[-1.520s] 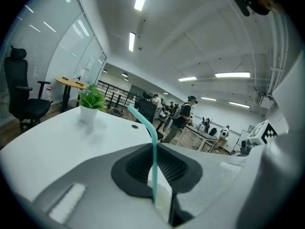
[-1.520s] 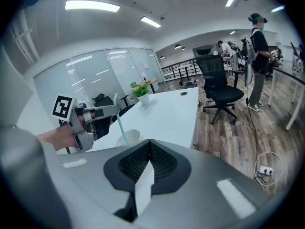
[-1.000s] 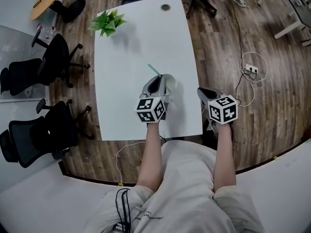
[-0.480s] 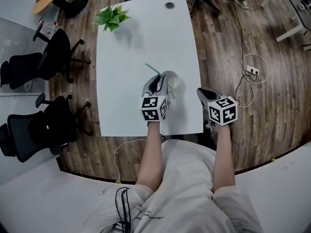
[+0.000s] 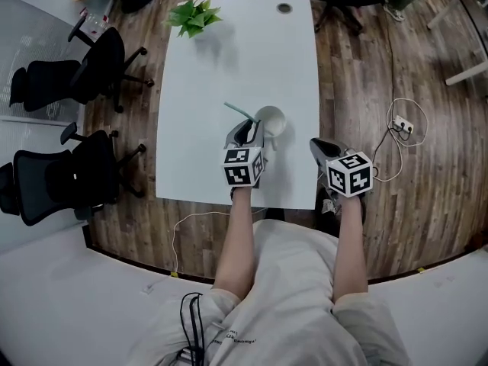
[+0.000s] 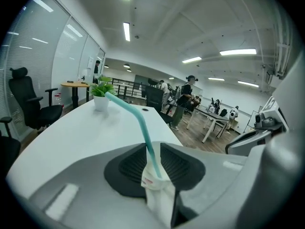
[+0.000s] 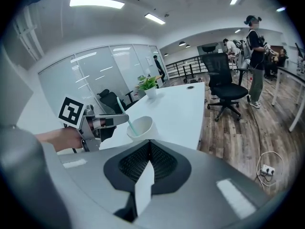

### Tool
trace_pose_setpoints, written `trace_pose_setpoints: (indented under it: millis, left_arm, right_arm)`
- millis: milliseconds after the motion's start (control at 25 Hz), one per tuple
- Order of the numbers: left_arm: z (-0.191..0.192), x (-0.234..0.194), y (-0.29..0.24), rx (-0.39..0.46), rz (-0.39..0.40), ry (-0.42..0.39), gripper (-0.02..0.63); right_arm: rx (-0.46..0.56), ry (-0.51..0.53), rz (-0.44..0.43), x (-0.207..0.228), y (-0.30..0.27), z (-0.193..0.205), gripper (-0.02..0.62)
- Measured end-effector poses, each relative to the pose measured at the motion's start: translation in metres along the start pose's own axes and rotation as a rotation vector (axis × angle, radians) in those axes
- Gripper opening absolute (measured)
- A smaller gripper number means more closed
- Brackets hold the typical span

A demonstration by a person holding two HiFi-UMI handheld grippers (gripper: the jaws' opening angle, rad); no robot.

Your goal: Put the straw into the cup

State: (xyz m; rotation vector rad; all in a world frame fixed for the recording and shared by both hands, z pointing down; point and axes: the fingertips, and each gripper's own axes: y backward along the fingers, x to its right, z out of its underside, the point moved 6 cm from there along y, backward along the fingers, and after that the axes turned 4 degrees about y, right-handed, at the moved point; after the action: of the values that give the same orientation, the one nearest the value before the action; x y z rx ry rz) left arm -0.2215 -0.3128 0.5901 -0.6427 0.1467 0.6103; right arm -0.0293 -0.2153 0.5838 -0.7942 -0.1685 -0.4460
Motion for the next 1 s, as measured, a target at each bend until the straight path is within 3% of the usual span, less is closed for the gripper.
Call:
trace_pose_setpoints:
  millis: [400, 1000]
  left_arm:
    - [0.023, 0.006, 0.016, -0.066, -0.129, 0.066, 0.077]
    - [0.050, 0.072, 0.063, 0.016, -0.228, 0.113, 0.075]
  right_arm:
    - [0.023, 0.018, -0.057, 0.017, 0.019, 0.002, 0.028]
    - [0.019, 0.133, -0.278, -0.006, 0.028, 0.011, 0.028]
